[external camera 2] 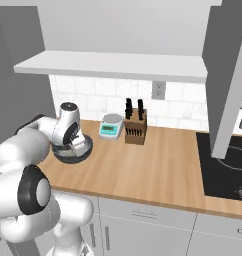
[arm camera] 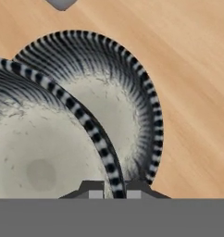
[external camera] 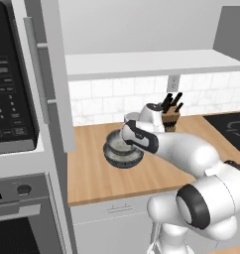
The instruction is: Pick up the bowls on the counter and stack them on top of one another in the open cabinet. Place the smaller bowl on top of the larger bowl.
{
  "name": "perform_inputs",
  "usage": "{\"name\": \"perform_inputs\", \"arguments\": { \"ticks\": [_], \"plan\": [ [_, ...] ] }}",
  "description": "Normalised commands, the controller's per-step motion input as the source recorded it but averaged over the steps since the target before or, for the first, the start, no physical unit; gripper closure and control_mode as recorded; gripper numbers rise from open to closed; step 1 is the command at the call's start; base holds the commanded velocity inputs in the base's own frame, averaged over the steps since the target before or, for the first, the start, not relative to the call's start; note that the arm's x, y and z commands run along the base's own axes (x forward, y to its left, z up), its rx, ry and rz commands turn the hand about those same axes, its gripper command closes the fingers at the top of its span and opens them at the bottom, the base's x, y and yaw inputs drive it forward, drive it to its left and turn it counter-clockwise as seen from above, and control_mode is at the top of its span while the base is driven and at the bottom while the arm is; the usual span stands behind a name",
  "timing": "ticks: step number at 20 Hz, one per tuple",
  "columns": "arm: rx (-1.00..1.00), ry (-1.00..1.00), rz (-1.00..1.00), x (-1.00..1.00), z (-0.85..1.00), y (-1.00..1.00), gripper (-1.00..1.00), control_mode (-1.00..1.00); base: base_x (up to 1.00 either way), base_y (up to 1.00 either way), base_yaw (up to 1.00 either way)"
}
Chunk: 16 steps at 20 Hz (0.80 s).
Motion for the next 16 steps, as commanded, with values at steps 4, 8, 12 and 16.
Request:
{"name": "perform_inputs", "arguments": {
  "ticks": [4, 8, 12, 16],
  "plan": [
    [0.00, 0.00, 0.00, 0.03, -0.04, -0.12, 1.00, -1.00, 0.00, 0.00, 0.00],
    [0.00, 0.00, 0.00, 0.13, -0.10, -0.04, 1.00, -1.00, 0.00, 0.00, 0.00],
    [0.00, 0.00, 0.00, 0.18, -0.24, 0.00, 1.00, -1.00, 0.00, 0.00, 0.00],
    [0.00, 0.00, 0.00, 0.10, -0.30, 0.00, 1.00, -1.00, 0.00, 0.00, 0.00]
  ]
}}
